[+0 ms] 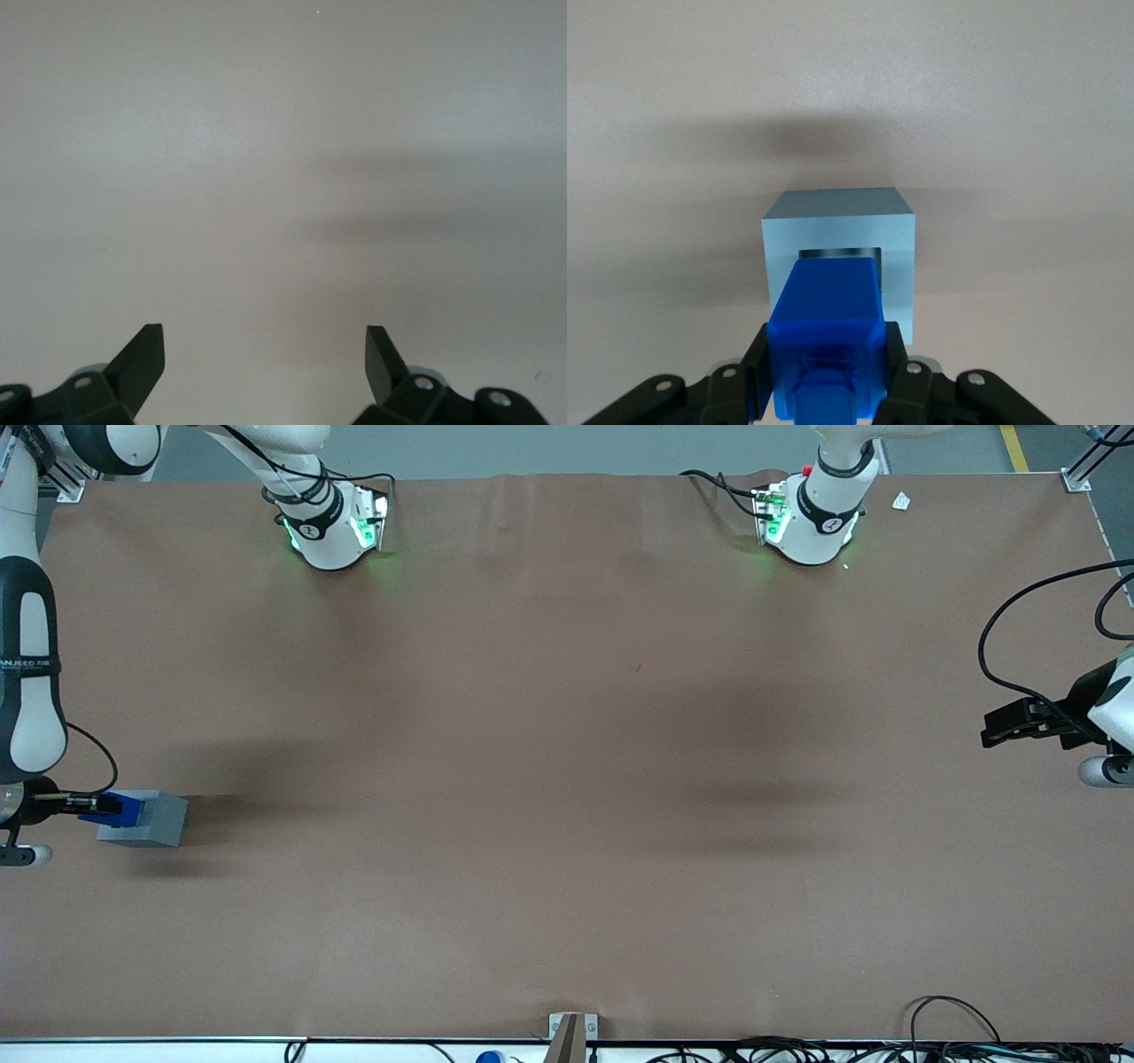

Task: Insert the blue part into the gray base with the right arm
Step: 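Lower the blue block into the gray base's opening and open the gripper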

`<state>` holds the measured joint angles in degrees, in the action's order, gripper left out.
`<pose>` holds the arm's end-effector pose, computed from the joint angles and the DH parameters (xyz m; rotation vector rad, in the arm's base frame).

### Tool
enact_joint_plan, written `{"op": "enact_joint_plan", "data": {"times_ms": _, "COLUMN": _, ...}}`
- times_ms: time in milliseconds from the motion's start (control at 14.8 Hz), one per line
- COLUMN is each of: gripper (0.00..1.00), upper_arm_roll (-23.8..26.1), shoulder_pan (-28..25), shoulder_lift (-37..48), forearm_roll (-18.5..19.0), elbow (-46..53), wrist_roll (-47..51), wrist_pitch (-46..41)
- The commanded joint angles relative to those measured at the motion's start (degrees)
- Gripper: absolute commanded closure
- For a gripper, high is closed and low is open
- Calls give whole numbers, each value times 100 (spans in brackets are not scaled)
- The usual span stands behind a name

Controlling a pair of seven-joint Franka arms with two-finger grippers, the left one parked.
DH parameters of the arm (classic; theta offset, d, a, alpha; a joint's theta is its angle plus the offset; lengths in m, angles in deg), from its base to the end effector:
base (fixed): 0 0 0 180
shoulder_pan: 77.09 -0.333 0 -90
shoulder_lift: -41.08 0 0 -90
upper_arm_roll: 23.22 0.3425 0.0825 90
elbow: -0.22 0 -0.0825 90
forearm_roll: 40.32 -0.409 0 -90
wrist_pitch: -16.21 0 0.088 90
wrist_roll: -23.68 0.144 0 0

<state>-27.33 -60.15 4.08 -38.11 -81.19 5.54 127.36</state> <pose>0.6924 -0.2617 0.2821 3.1008 -0.0355 -0.2244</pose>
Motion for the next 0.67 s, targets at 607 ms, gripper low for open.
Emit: {"op": "enact_joint_plan", "data": {"times_ms": 607, "gripper": 95, "upper_arm_roll": 95, "shoulder_pan": 134, "shoulder_lift": -176, "forearm_roll": 51, "elbow": 169, "wrist_roll": -110, "wrist_pitch": -24}}
